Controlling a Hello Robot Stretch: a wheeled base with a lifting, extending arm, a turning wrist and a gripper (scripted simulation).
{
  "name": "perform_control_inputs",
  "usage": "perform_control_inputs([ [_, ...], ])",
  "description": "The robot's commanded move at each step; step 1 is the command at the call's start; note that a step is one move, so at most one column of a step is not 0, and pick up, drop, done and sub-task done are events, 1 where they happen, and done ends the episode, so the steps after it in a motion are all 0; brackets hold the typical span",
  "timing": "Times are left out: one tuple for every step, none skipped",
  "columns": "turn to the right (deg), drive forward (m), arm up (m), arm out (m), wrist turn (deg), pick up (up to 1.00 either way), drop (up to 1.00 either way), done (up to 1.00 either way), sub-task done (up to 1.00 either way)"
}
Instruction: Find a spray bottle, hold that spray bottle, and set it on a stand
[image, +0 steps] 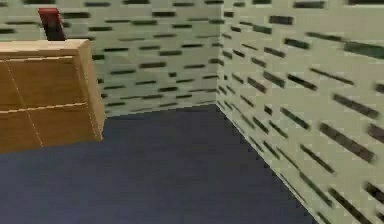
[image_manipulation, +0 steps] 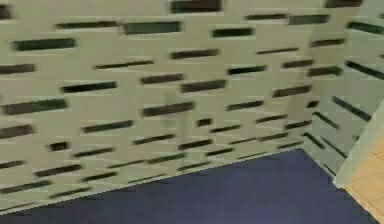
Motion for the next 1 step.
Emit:
perform_control_inputs([
  [-45.0, 0.00, 0.00, 0.00, 0.0, 0.00, 0.00, 0.00, 0.00],
])
